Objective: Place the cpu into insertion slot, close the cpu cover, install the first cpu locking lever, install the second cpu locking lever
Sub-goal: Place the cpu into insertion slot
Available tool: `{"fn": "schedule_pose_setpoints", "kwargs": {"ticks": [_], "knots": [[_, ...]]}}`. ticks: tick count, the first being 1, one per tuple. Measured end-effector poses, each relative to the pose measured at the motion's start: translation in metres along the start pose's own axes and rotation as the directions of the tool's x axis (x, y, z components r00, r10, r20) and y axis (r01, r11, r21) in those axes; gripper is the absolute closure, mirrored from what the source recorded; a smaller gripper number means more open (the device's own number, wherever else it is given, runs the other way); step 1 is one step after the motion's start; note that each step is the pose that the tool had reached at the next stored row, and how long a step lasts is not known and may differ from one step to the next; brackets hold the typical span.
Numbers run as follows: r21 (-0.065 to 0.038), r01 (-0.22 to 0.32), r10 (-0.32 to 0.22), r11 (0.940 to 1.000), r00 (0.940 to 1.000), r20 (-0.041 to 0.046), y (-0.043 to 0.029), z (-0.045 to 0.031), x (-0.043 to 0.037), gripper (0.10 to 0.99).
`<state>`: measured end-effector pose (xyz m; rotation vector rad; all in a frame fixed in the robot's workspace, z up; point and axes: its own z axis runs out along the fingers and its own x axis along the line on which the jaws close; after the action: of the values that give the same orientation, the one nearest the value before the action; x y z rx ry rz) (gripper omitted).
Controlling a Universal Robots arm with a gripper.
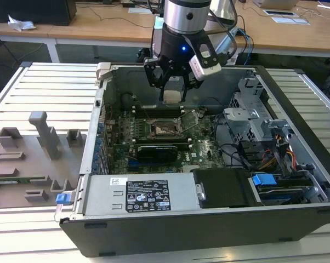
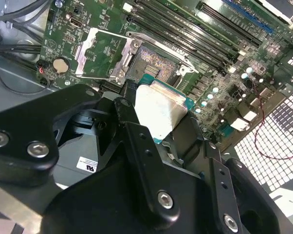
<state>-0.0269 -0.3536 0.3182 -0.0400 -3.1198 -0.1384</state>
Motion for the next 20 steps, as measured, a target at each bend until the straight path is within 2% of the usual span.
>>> {"fn": "schedule_pose_setpoints", "kwargs": {"ticks": [8, 11, 13, 17, 18, 20], "knots": [[0.0, 0.0, 0.0, 1.0, 1.0, 0.0, -0.0007, 0.0076, -0.0001, 0.541], [0.006, 0.001, -0.001, 1.0, 1.0, 0.0, -0.0006, 0.0117, -0.001, 0.541], [0.014, 0.008, -0.008, 0.9999, 1.0, -0.0004, 0.0, 0.0133, -0.0024, 0.541], [0.044, 0.023, -0.022, 0.9988, 0.9997, -0.0015, 0.0014, 0.0161, -0.0045, 0.541], [0.055, 0.027, -0.027, 0.9981, 0.9996, -0.0018, 0.0021, 0.0171, -0.005, 0.541], [0.067, 0.033, -0.033, 0.9972, 0.9994, -0.0024, 0.004, 0.0184, -0.0056, 0.541]]}}
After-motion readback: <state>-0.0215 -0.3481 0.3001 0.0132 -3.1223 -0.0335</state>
